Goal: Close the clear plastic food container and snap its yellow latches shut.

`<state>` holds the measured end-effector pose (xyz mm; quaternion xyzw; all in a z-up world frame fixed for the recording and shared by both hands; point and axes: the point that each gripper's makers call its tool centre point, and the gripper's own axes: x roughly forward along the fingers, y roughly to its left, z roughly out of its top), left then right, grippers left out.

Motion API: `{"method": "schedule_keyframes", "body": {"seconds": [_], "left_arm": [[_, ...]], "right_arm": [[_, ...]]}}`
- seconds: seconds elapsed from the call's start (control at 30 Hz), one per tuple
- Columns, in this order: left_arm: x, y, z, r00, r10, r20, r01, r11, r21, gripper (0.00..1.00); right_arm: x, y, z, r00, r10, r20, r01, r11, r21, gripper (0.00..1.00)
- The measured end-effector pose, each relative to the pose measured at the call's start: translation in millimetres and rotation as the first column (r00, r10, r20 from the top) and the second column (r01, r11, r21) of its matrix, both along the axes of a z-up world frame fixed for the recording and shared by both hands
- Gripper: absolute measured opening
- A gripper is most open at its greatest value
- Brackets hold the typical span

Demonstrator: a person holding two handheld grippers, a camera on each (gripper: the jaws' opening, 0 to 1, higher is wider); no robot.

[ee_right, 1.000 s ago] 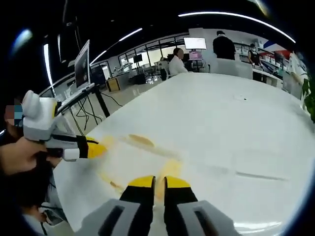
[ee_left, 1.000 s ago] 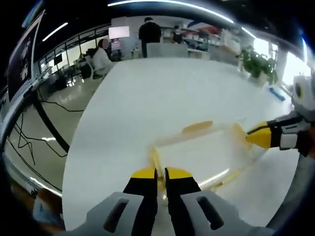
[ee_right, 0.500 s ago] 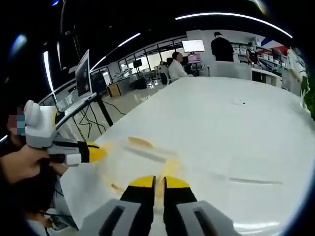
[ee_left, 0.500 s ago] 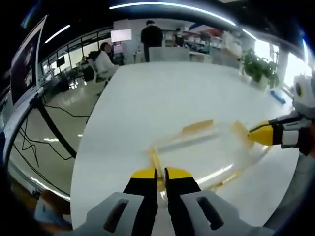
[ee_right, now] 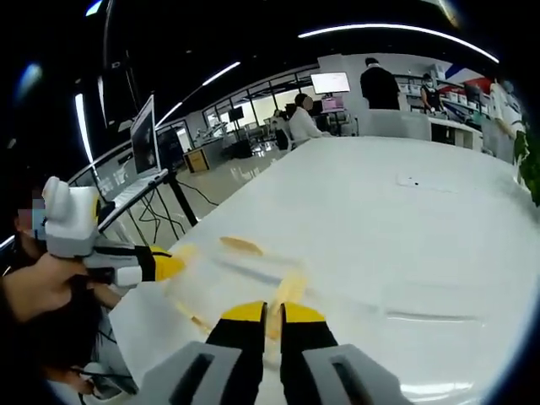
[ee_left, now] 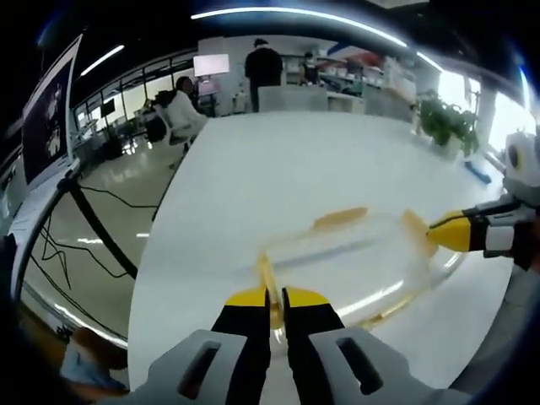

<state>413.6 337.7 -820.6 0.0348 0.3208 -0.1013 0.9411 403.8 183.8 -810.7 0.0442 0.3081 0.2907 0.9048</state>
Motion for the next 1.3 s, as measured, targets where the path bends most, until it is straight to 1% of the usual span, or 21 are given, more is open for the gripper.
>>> {"method": "schedule_keyframes", "body": {"seconds": [0.37,0.67,0.77,0.87,1.0,1.1,1.23,1.3], "left_arm": [[-3.6,-13,6.8,1.000,-0.029,-0.005,0.029,0.999,0.020,0.02],[-3.3,-22,16.4,0.999,-0.048,0.005,0.048,0.998,0.034,0.02],[-3.3,-25,20.8,0.998,-0.055,0.014,0.054,0.998,0.035,0.02],[-2.9,-29,24.5,0.997,-0.072,0.027,0.071,0.997,0.043,0.02],[-3.4,-34,28.9,0.996,-0.079,0.030,0.077,0.996,0.043,0.02],[-2.7,-39,32.3,0.996,-0.084,0.035,0.083,0.996,0.045,0.03],[-0.3,-48,34.8,0.994,-0.105,0.039,0.103,0.993,0.053,0.03],[0.6,-52,36.2,0.993,-0.114,0.038,0.112,0.992,0.054,0.03]], "right_arm": [[-7,-13,5.5,1.000,-0.010,-0.002,0.010,1.000,-0.003,0.01],[-6,-20,12.7,1.000,-0.030,0.001,0.030,0.999,0.011,0.01],[-5,-24,17.2,0.999,-0.035,0.010,0.035,0.999,0.014,0.01],[-6,-27,17.8,0.999,-0.035,0.012,0.035,0.999,0.007,0.01],[-7,-33,21.1,0.999,-0.048,0.015,0.048,0.999,0.018,0.01],[-6,-38,24.0,0.998,-0.063,0.010,0.062,0.997,0.040,0.01],[-6,-46,26.1,0.998,-0.061,0.007,0.060,0.998,0.029,0.01],[-7,-50,25.6,0.998,-0.064,-0.006,0.064,0.998,0.025,0.01]]}}
